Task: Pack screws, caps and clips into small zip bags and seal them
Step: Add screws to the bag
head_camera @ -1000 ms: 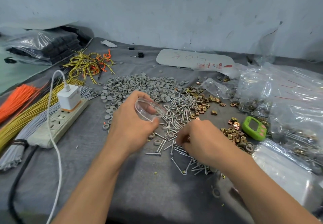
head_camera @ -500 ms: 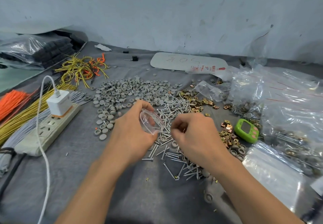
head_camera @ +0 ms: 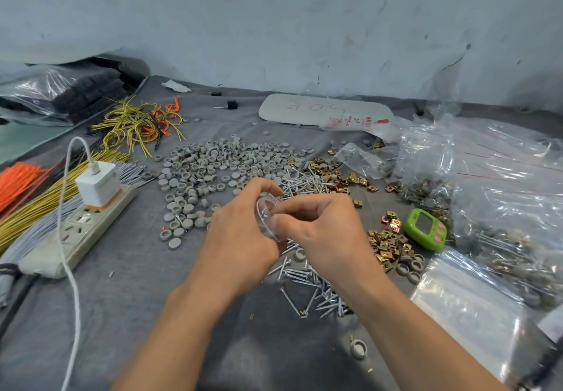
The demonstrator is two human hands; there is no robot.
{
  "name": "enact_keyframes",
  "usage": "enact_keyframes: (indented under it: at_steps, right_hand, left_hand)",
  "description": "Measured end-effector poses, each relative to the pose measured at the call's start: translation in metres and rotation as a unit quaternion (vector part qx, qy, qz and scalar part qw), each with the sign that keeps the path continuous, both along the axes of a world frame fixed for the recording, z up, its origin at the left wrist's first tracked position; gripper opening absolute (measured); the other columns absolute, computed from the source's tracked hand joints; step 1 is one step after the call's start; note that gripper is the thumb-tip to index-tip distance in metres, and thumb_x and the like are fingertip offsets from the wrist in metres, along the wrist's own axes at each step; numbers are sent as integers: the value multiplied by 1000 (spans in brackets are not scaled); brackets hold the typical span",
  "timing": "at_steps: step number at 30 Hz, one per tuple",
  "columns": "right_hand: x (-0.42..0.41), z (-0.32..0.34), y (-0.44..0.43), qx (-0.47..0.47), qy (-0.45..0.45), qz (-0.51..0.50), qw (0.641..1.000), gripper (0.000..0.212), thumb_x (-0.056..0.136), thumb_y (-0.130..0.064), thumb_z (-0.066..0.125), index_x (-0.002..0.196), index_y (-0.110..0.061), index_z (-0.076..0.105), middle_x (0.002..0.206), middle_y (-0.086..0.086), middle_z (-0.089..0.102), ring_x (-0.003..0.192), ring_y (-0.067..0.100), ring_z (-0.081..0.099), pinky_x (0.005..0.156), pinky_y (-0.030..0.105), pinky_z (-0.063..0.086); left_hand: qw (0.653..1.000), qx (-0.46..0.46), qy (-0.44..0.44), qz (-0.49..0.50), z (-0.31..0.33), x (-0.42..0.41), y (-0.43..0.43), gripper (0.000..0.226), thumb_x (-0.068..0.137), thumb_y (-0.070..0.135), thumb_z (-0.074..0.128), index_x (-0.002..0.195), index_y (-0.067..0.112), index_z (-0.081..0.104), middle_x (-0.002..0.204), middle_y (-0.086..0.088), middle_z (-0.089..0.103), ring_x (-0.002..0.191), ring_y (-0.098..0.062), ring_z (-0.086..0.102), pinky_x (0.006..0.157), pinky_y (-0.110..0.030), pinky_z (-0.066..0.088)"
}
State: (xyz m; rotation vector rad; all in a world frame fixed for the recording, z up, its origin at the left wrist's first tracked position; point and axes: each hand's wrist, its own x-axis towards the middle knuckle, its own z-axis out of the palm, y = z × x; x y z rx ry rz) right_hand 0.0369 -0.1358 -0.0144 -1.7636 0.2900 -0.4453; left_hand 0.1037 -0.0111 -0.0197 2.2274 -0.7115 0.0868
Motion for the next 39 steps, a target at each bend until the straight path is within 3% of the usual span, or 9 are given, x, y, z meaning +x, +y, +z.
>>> enact_keyframes:
  at_steps: [3, 8, 12, 18, 22, 28, 32, 36, 39]
  right_hand:
    - [2, -2, 1, -51, 36, 33, 997, 14, 85, -11, 78, 84, -23, 85, 64, -15, 72, 50, -5, 56, 51, 9, 40]
    - [0, 1, -3, -75, 7, -16, 997, 12, 87, -22, 74, 85, -29, 84, 71, -14, 76, 65, 2, 67, 63, 27, 56]
    - [-4, 2, -11, -179, -33, -146, 972, 19, 90, -17, 71, 90, -32, 83, 80, -20, 76, 67, -1, 68, 63, 19, 56]
    - [-12, -8, 9, -386, 232, 97, 888, 17, 87, -29, 67, 103, -30, 74, 97, -5, 76, 91, 21, 71, 84, 35, 60]
    - [-13, -8, 15, -433, 246, 107, 861, 19, 88, -14, 63, 101, -25, 72, 99, 3, 73, 94, 29, 68, 84, 38, 59]
    - [-14, -7, 13, -436, 235, 65, 866, 20, 89, -13, 62, 96, -29, 71, 93, -1, 74, 91, 26, 68, 80, 37, 57]
    - [-14, -6, -1, -342, 157, -45, 925, 17, 94, -19, 62, 88, -32, 72, 81, -14, 71, 79, 13, 67, 75, 34, 57]
    - [-13, -3, -14, -204, 77, -77, 973, 25, 97, -14, 61, 96, -36, 73, 65, -11, 69, 43, 3, 52, 43, 16, 39]
    - [-12, 3, -18, -136, 37, -87, 986, 26, 95, -12, 62, 89, -34, 76, 65, -9, 71, 36, 2, 40, 36, 16, 30]
  left_hand:
    - [1000, -14, -6, -13, 0, 0, 0, 60, 68, 18, 83, 104, 51, 49, 85, 26, 68, 82, 5, 59, 64, -9, 42]
    - [999, -39, -8, 3, 0, 2, 3, 55, 70, 16, 82, 105, 46, 52, 87, 34, 64, 81, 8, 59, 60, -10, 40]
    - [998, -52, 6, 34, 0, 7, 7, 56, 71, 16, 83, 105, 48, 52, 84, 22, 68, 75, 10, 59, 57, -6, 39]
    - [997, -63, 4, 40, 0, 9, 13, 57, 72, 15, 82, 106, 49, 51, 84, 15, 70, 76, 9, 60, 58, -5, 40]
    - [998, -56, 3, 38, 0, 9, 14, 58, 72, 16, 83, 107, 48, 50, 84, 16, 69, 73, 7, 60, 59, -6, 39]
    - [998, -42, -3, 39, 0, 9, 13, 57, 72, 17, 82, 109, 47, 50, 85, 13, 70, 71, 1, 61, 58, -8, 40]
    - [999, -31, -8, 41, 0, 9, 13, 59, 71, 17, 82, 110, 47, 49, 85, 13, 70, 70, 0, 60, 59, -8, 41]
    - [999, -7, -6, 34, 1, 8, 11, 65, 70, 23, 86, 113, 50, 46, 86, 15, 69, 69, 1, 59, 55, -12, 38]
    - [1000, -11, -3, 25, 0, 6, 8, 63, 69, 28, 86, 113, 51, 46, 86, 18, 68, 71, 5, 59, 59, -8, 39]
